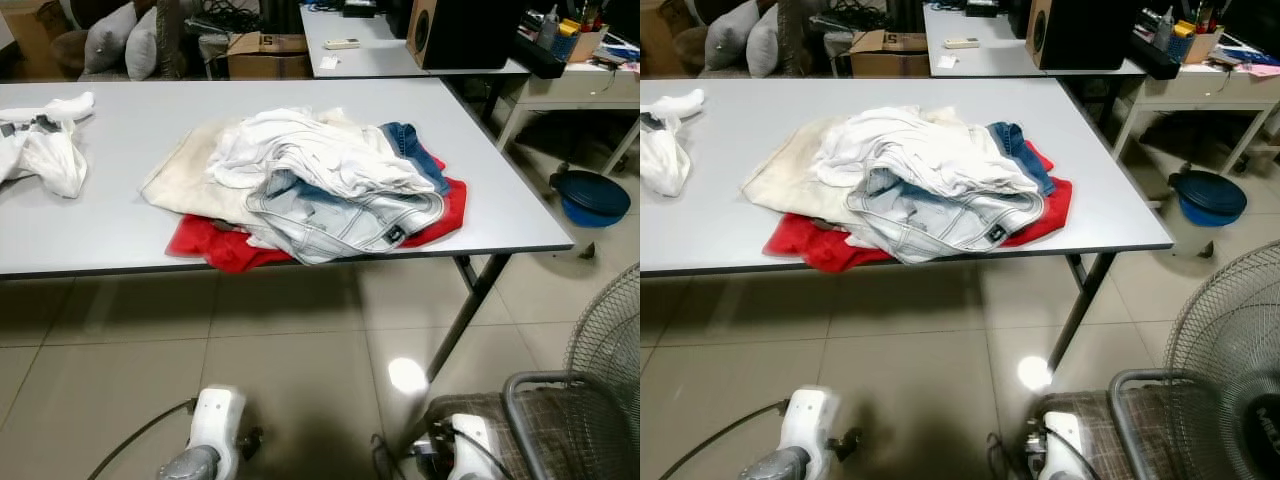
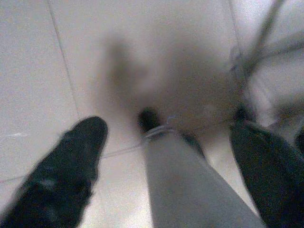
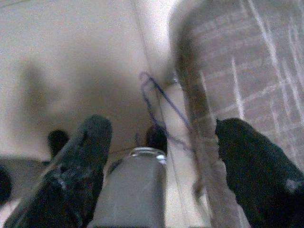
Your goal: Hang hanger
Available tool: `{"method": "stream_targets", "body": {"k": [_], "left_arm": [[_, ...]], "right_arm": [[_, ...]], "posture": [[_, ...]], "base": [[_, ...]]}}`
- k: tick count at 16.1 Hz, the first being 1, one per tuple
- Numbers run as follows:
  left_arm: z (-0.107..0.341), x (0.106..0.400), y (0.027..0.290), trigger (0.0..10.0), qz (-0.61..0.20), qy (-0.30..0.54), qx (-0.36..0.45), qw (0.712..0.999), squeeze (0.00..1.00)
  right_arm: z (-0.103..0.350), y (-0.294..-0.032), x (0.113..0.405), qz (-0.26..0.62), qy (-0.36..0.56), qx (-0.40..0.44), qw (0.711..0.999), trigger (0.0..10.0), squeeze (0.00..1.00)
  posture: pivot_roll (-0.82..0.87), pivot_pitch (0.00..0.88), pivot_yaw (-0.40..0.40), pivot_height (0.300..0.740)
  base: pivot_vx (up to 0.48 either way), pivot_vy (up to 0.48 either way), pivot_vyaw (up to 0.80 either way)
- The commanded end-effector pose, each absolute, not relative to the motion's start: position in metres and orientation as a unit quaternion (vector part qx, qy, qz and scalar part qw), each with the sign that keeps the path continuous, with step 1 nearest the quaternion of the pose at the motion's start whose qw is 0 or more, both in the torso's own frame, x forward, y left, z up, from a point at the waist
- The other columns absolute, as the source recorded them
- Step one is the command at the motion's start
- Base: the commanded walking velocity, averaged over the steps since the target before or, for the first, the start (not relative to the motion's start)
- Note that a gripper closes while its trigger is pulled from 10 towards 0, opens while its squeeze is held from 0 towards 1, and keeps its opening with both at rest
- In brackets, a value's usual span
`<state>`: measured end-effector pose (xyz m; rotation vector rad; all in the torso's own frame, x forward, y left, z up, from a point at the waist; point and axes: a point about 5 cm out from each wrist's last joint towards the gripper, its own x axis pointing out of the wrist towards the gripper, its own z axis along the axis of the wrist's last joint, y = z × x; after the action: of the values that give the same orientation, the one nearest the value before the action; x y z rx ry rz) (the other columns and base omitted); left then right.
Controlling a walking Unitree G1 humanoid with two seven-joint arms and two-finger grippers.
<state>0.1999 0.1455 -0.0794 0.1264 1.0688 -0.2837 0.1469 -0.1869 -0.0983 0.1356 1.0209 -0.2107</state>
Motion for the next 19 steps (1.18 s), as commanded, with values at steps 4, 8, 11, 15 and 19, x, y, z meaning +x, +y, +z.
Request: {"method": "stream_targets", "body": {"k": [4,8,11,15,19], "left_arm": [[-0.074,0.209,0.148,10.0,-0.146,0.493,0.097,0.852,1.0],[-0.074,0.21,0.151,10.0,-0.125,0.486,0.091,0.86,1.0],[-0.074,0.207,0.166,10.0,-0.092,0.455,0.06,0.883,1.0],[-0.066,0.208,0.174,10.0,-0.11,0.382,0.025,0.917,1.0],[-0.063,0.21,0.173,10.0,-0.122,0.367,0.025,0.922,1.0]], "right_arm": [[-0.111,-0.164,0.103,-0.096,0.493,0.115,0.857,10.0,1.0],[-0.103,-0.172,0.109,-0.086,0.444,0.071,0.889,10.0,1.0],[-0.075,-0.194,0.161,-0.034,0.343,-0.009,0.939,10.0,1.0],[-0.053,-0.19,0.184,0.058,0.285,0.0,0.957,10.0,1.0],[-0.051,-0.189,0.184,0.061,0.279,-0.001,0.958,10.0,1.0]], "posture": [[-0.09,0.002,0.197,0.74],[-0.09,0.0,0.194,0.74],[-0.06,0.0,0.133,0.74],[-0.02,0.0,0.034,0.74],[-0.02,0.0,0.032,0.74]], "base": [[0.0,0.0,0.0],[0.0,0.0,0.0],[0.0,0.0,0.0],[0.0,0.0,0.0],[0.0,0.0,0.0]]}}
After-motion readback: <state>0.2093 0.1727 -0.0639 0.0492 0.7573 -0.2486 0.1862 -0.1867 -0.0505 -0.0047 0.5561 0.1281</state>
